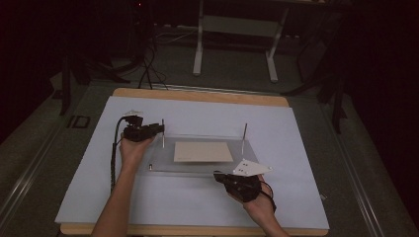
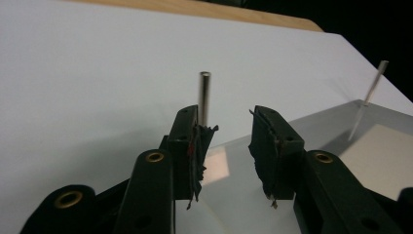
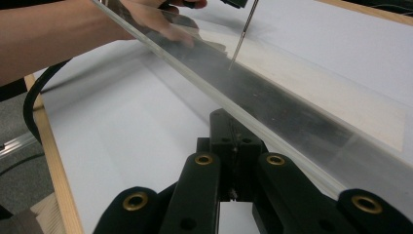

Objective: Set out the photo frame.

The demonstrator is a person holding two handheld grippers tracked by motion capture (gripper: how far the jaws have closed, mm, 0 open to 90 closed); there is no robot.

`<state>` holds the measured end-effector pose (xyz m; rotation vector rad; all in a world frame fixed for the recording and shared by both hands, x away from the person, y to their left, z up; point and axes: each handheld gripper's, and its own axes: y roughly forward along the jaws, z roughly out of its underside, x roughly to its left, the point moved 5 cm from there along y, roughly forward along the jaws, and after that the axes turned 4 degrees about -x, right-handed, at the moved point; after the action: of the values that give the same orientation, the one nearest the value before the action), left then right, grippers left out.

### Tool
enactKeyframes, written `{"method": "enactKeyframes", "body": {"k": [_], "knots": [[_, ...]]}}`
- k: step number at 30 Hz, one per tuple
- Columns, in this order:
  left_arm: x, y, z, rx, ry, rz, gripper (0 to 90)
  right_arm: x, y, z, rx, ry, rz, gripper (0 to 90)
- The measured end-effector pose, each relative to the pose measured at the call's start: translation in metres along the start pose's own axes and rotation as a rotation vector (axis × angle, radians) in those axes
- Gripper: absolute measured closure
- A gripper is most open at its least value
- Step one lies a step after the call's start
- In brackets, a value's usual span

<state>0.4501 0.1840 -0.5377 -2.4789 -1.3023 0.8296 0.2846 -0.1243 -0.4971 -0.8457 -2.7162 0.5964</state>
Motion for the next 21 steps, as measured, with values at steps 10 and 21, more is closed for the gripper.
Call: {"method": "enactKeyframes", "body": {"k": [10,21], "knots": [[-0.010,-0.035,0.008,-0.041,0.092,0.038,60.0,-0.004,-0.001,-0.009,-0.005,-0.009,-0.004,90.0],[-0.015,-0.066,0.013,-0.090,0.134,0.061,58.1,-0.009,-0.002,-0.025,-0.017,-0.015,0.008,90.0]]}}
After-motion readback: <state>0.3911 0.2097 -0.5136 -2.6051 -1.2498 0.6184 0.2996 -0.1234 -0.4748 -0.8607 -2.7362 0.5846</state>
